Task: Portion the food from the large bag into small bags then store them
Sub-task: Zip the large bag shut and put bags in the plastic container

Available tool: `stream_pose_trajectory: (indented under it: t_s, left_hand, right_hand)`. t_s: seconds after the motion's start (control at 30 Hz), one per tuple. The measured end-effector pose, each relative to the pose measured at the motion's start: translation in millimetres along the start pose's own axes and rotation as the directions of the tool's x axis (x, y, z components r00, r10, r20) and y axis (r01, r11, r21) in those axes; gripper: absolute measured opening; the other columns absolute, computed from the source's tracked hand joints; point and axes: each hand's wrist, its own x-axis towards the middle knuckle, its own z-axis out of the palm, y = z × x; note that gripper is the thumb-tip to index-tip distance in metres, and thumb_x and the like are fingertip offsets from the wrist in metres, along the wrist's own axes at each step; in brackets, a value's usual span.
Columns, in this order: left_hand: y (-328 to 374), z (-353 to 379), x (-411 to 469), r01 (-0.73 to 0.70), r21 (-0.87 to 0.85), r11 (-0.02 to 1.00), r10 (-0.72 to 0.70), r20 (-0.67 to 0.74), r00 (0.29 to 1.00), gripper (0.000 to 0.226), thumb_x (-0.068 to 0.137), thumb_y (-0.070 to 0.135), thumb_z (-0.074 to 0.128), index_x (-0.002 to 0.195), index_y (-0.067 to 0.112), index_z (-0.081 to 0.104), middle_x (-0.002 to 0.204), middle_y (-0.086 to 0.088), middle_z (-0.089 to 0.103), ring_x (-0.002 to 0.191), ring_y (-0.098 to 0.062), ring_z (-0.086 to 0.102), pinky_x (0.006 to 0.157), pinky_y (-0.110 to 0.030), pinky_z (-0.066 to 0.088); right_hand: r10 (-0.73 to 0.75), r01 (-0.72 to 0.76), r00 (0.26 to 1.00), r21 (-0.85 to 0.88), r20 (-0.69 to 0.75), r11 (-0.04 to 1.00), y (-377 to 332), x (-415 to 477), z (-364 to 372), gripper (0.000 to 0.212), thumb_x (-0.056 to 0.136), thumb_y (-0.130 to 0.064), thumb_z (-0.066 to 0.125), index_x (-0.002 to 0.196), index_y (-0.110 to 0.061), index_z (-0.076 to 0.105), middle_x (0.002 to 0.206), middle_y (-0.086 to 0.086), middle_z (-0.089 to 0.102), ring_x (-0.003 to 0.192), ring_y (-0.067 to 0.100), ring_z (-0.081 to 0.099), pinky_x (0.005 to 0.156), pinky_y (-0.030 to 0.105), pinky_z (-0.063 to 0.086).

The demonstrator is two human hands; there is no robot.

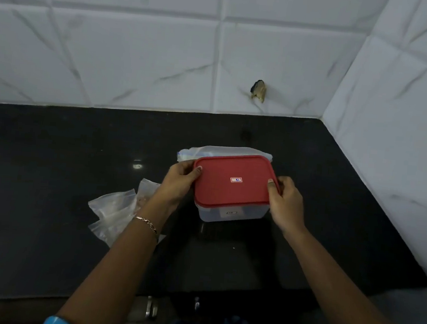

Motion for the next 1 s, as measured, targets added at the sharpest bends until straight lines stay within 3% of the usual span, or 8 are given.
stream_pose_trajectory:
  t_s: [0.13,0.23,0.3,0.43,0.6,0.73,0.87,1.0]
  left_hand:
    - [-14.0,-13.6,-1.3,-0.024,0.077,0.997,-0.001,0.307,0.952,0.081,0.078,0.021,0.077,0.146,0.022,0.033,0.134,0.003,0.054,0.121,-0.013,0.056,0.096,-0.028,0.052]
    - [-32.7,-16.2,-6.2,-0.064,0.216,0.974,-0.047,0.471,0.881,0.128,0.066,0.010,0.086,0.151,0.037,-0.006,0.142,0.018,0.030,0.129,0.000,0.040,0.099,-0.017,0.044]
    - [-46.9,-10.1,-7.6,-0.109,0.249,0.962,-0.011,0.434,0.901,0.143,0.061,0.008,0.090,0.149,0.037,-0.019,0.149,0.018,0.018,0.134,0.003,0.030,0.104,-0.017,0.039]
    - [-63.8,2.9,-6.1,-0.237,0.228,0.944,0.156,0.322,0.934,0.141,0.056,0.027,0.090,0.151,0.024,-0.015,0.149,0.013,0.018,0.127,0.020,0.032,0.100,-0.007,0.037]
    - [-70.4,6.7,-3.6,-0.284,0.252,0.925,0.239,0.193,0.952,0.130,0.047,0.047,0.087,0.146,0.036,0.004,0.151,0.008,0.029,0.136,-0.001,0.036,0.108,-0.021,0.035]
    - [-73.2,6.4,-0.7,-0.303,0.291,0.907,0.259,0.179,0.949,0.133,0.049,0.046,0.089,0.146,0.041,-0.002,0.149,0.011,0.031,0.131,0.008,0.037,0.103,-0.014,0.035]
    - [-74.4,10.0,-1.9,-0.303,0.301,0.904,0.265,0.161,0.951,0.133,0.056,0.026,0.093,0.147,0.038,-0.002,0.131,0.027,0.036,0.109,0.032,0.037,0.085,0.006,0.033]
    - [-75.8,16.5,-3.4,-0.306,0.322,0.896,0.283,0.115,0.952,0.122,0.056,0.022,0.093,0.140,0.042,0.007,0.119,0.034,0.039,0.101,0.036,0.038,0.079,0.008,0.033]
  right_hand:
    - [0.030,-0.023,0.999,-0.152,0.043,0.988,-0.3,-1.6,-3.5,0.037,0.099,-0.043,0.042,0.118,-0.013,0.053,0.108,0.003,0.057,0.100,0.021,0.058,0.078,0.035,0.046]
    - [-0.296,0.212,0.953,-0.553,-0.066,0.806,-17.7,-13.0,-0.1,0.059,0.094,-0.056,0.041,0.131,-0.010,0.048,0.131,0.009,0.051,0.119,0.027,0.049,0.093,0.043,0.044]
    - [-0.496,0.438,0.865,-0.592,0.073,0.677,-39.1,-23.1,9.3,0.075,0.090,-0.064,0.038,0.140,-0.008,0.041,0.144,0.011,0.043,0.131,0.028,0.041,0.104,0.044,0.039]
    - [-0.455,0.637,0.769,-0.598,0.450,0.486,-66.5,-40.9,42.7,0.097,0.084,-0.077,0.033,0.150,-0.007,0.026,0.155,0.014,0.030,0.142,0.027,0.030,0.115,0.043,0.026]
    - [-0.458,0.684,0.702,-0.695,0.545,0.222,-74.4,-41.9,57.3,0.082,0.098,-0.059,0.028,0.147,0.006,0.024,0.151,0.026,0.032,0.137,0.036,0.038,0.107,0.041,0.039]
    - [-0.408,0.701,0.657,-0.713,0.634,0.020,-76.7,-44.3,67.7,0.062,0.106,-0.036,0.026,0.142,0.014,0.024,0.142,0.038,0.036,0.128,0.048,0.045,0.099,0.047,0.046]
    - [-0.423,0.731,0.509,-0.636,0.749,-0.248,-84.5,-47.9,60.7,0.036,0.102,-0.012,0.038,0.131,0.010,0.043,0.129,0.033,0.054,0.114,0.042,0.060,0.087,0.042,0.054]
    - [-0.405,0.786,0.455,-0.571,0.794,-0.237,-90.3,-45.1,52.9,0.027,0.101,-0.009,0.039,0.122,0.004,0.048,0.121,0.026,0.062,0.109,0.034,0.064,0.095,0.042,0.049]
